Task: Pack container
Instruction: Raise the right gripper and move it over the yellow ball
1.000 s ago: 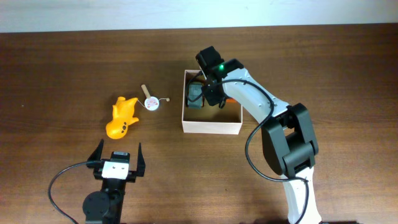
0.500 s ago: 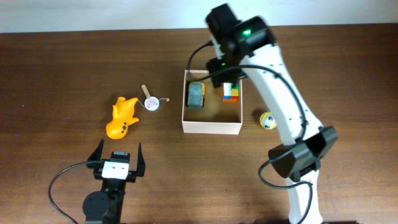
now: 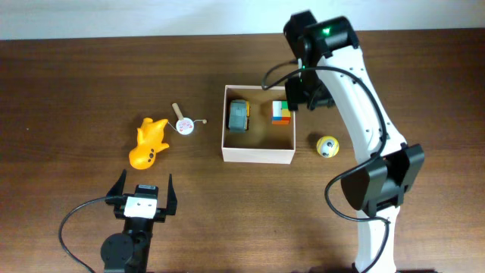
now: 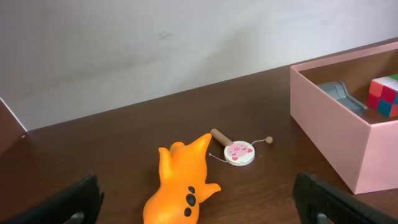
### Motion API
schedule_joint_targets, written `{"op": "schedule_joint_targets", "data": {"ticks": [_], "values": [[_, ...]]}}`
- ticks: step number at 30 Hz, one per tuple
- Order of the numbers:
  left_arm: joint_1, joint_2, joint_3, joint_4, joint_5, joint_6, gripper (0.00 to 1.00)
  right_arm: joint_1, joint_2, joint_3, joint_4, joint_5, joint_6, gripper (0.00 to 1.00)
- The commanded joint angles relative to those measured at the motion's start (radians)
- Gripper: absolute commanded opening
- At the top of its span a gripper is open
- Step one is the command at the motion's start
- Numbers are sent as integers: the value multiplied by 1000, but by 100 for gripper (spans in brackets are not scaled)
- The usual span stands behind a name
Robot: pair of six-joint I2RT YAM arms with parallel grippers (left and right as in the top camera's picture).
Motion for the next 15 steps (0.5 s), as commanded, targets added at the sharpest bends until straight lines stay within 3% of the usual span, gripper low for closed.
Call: {"op": "schedule_joint_targets", "data": {"ticks": [1,7,15], "values": [[4,-8,-3,-6,-3,15,99,-49,-90,-113,-3,30,33,70],[4,-8,-3,-6,-3,15,99,-102,-195,-271,62,49,32,71],[4,-8,-3,-6,-3,15,99,-134,-262,-566,317,-77,48,75]]}}
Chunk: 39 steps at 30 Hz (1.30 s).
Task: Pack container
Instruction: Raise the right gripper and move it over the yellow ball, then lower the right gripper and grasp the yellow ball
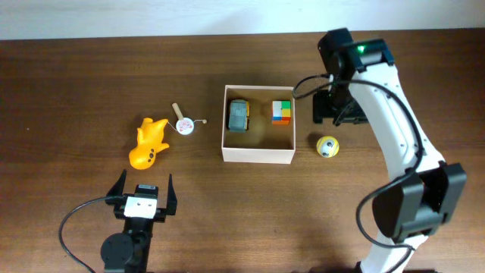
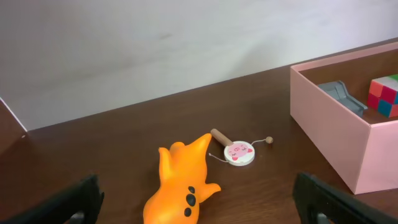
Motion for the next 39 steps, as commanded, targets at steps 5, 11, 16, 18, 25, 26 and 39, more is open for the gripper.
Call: {"op": "schedule_joint_targets", "data": {"ticks": [5,11,16,18,25,26,39], "values": [[4,-8,-3,-6,-3,15,99,-40,-7,-286,220,-106,21,78],[4,-8,-3,-6,-3,15,99,-74,-7,-344,288,-109,-5,88],[4,-8,-3,-6,-3,15,99,-78,-6,-396,365,-110,-17,92],[4,-8,-3,-6,-3,15,99,-78,-6,-428,400,-114,-16,92],[4,-8,-3,-6,-3,15,99,-78,-2,-490,454,-121,-16,89],[4,-8,-3,-6,-3,15,99,-78,-2,-492,458,-121,-16,87],[4,-8,-3,-6,-3,15,99,-78,-1,-547,551,-121,-16,86]]}}
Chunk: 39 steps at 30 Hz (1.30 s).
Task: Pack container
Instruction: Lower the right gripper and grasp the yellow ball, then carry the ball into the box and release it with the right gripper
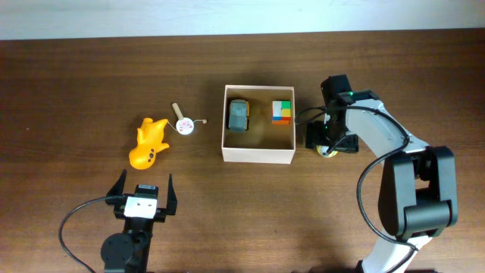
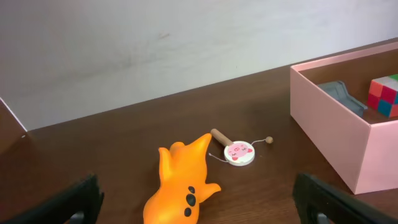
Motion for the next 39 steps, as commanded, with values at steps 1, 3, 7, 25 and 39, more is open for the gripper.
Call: {"op": "schedule_joint_targets", "data": {"ticks": [1,3,7,25,39], "values": [[4,-8,-3,-6,-3,15,99,-5,1,-11,11,-6,-5,84],[4,-8,-3,-6,-3,15,99,-5,1,-11,16,-6,-5,82],[4,-8,-3,-6,-3,15,99,-5,1,-13,32,-6,-5,73],[4,-8,-3,-6,-3,15,99,-5,50,-15,34,-5,-5,48],[4,-8,-3,-6,-3,15,99,-5,45,150,-150,-13,-38,36]]}}
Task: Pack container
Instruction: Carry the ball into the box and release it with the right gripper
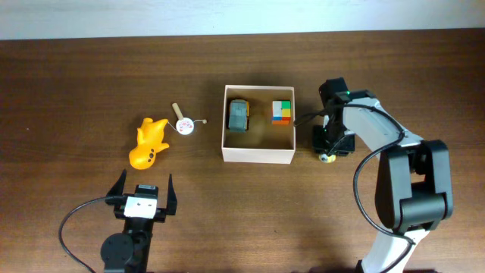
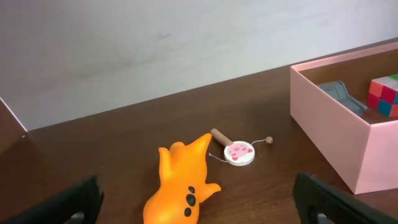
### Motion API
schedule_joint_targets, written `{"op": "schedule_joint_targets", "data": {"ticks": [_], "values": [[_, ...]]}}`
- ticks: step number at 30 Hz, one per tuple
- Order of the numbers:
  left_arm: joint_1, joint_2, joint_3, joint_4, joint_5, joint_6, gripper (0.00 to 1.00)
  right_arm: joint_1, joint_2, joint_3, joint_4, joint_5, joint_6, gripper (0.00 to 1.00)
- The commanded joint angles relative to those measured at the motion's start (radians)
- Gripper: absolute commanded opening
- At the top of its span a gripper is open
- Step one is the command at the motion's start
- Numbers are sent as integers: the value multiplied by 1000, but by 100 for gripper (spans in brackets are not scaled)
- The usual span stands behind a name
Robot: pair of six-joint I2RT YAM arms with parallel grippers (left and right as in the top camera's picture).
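Observation:
The pink open box [image 1: 258, 157] sits mid-table with a grey toy car [image 1: 239, 115] and a colour cube [image 1: 282, 111] inside. Just right of the box my right gripper [image 1: 327, 149] is down over the small yellow ball [image 1: 325, 158]; only a sliver of the ball shows, and the jaws are hidden from above. An orange animal toy [image 1: 149, 142] and a small pink-faced rattle drum [image 1: 184, 125] lie left of the box. My left gripper [image 1: 145, 182] rests open near the front edge. In the left wrist view the orange toy [image 2: 183, 180] lies ahead between the spread fingers [image 2: 74, 199].
The right arm's cable loops over the table beside the box's right wall [image 1: 294, 121]. A pale wall [image 2: 155, 43] runs behind the table's far edge. The box's near wall [image 2: 329, 143] stands to the right of the left gripper.
My right gripper has shifted slightly and now covers more of the yellow ball, which shows only at its lower edge. The left arm and the other toys have not moved.
My right gripper was first over the box's right rim by the colour cube. Then it was right of the box, above the yellow ball. Then it was down at the ball, and now it covers the ball almost wholly. The left arm stayed still.

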Motion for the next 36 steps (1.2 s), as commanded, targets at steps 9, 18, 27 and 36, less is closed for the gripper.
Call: {"op": "schedule_joint_targets", "data": {"ticks": [9,18,27,36], "values": [[4,-8,-3,-6,-3,15,99,3,-6,494,-289,-224,-210,36],[4,-8,-3,-6,-3,15,99,79,1,591,-191,-330,-243,40],[4,-8,-3,-6,-3,15,99,211,94,587,-58,-212,-231,42],[4,-8,-3,-6,-3,15,99,238,209,587,5,-143,-210,42]]}}
